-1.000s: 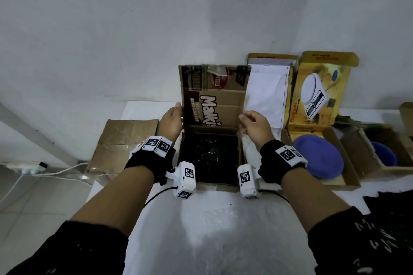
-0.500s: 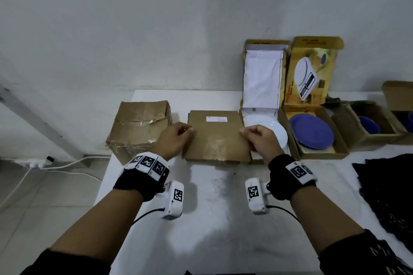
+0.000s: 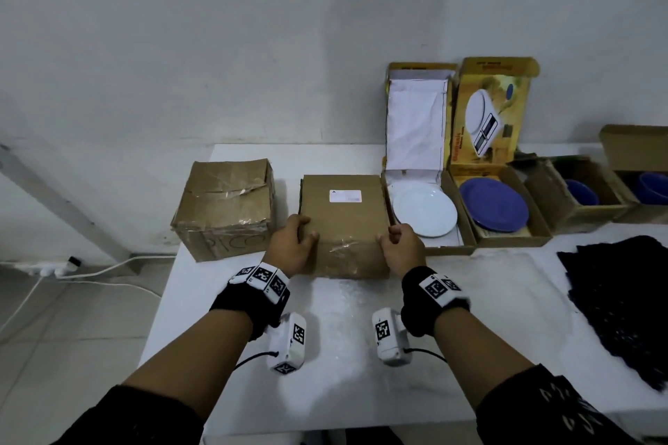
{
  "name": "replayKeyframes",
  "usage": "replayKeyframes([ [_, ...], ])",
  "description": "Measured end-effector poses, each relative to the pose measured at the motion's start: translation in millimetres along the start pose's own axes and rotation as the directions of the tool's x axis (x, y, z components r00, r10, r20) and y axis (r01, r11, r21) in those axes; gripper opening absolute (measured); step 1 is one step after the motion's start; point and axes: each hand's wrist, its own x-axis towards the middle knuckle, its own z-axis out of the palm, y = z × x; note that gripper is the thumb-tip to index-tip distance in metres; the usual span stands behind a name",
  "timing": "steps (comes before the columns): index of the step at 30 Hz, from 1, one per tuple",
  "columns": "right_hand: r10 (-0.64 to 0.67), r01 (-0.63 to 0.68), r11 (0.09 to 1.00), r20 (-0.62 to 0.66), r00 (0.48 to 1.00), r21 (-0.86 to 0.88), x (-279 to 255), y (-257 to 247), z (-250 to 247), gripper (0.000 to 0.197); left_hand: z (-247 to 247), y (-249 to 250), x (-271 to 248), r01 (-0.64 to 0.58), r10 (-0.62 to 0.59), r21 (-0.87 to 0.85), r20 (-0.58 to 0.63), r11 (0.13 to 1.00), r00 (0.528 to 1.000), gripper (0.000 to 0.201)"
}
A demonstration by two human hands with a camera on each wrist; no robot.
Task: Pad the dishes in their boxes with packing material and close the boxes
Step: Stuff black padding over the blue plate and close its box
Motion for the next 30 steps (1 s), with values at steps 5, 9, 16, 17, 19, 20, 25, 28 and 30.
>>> replayKeyframes([
  [5, -0.030, 0.040, 0.989, -0.078, 0.997, 0.142, 10.0, -25.9, -16.6, 0.027, -12.8, 13.6, 8.9, -0.127, 0.133, 0.059, -0.109, 0.990, 0.985, 0.038],
  [9, -0.021, 0.034, 0.978, -0.063, 0.998, 0.206, 32.4, -58.9, -30.1, 0.028, -34.0, 31.1, 28.2, -0.165, 0.173, 0.062, -0.186, 0.984, 0.967, 0.032],
  [16, 0.051, -0.050, 0.988, -0.003, 0.999, 0.149, 70.5, -97.8, -20.5, 0.047, -51.5, 45.2, 71.2, -0.097, 0.092, -0.028, -0.139, 0.995, 0.986, 0.031],
  [17, 0.054, -0.054, 0.988, 0.002, 0.999, 0.144, 73.5, -100.5, -19.2, 0.049, -52.7, 46.9, 77.6, -0.082, 0.079, -0.024, -0.124, 0.996, 0.989, 0.032],
  [19, 0.054, -0.052, 0.986, -0.011, 0.998, 0.158, 78.0, -103.0, -16.5, 0.050, -52.4, 48.1, 88.8, -0.050, 0.048, -0.019, -0.106, 0.999, 0.993, 0.036],
  [20, 0.047, -0.041, 0.983, -0.026, 0.999, 0.178, 80.0, -103.0, -14.7, 0.049, -52.2, 48.3, 93.0, -0.040, 0.038, -0.019, -0.104, 0.999, 0.994, 0.041],
  [25, -0.036, 0.115, 0.930, -0.224, 0.974, 0.350, 61.2, -97.2, -6.4, 0.038, -52.3, 46.8, 110.5, -0.005, 0.005, 0.004, -0.125, 1.000, 0.992, 0.035],
  [28, -0.195, 0.283, 0.936, -0.358, 0.913, 0.211, 48.8, -86.6, 5.4, 0.045, -53.3, 48.6, 118.7, 0.005, -0.002, 0.030, -0.119, 1.000, 0.993, 0.034],
  [30, -0.221, 0.337, 0.914, -0.421, 0.880, 0.225, 44.8, -84.7, 10.2, 0.050, -53.7, 49.5, 122.2, 0.015, -0.011, 0.031, -0.118, 0.999, 0.993, 0.035],
])
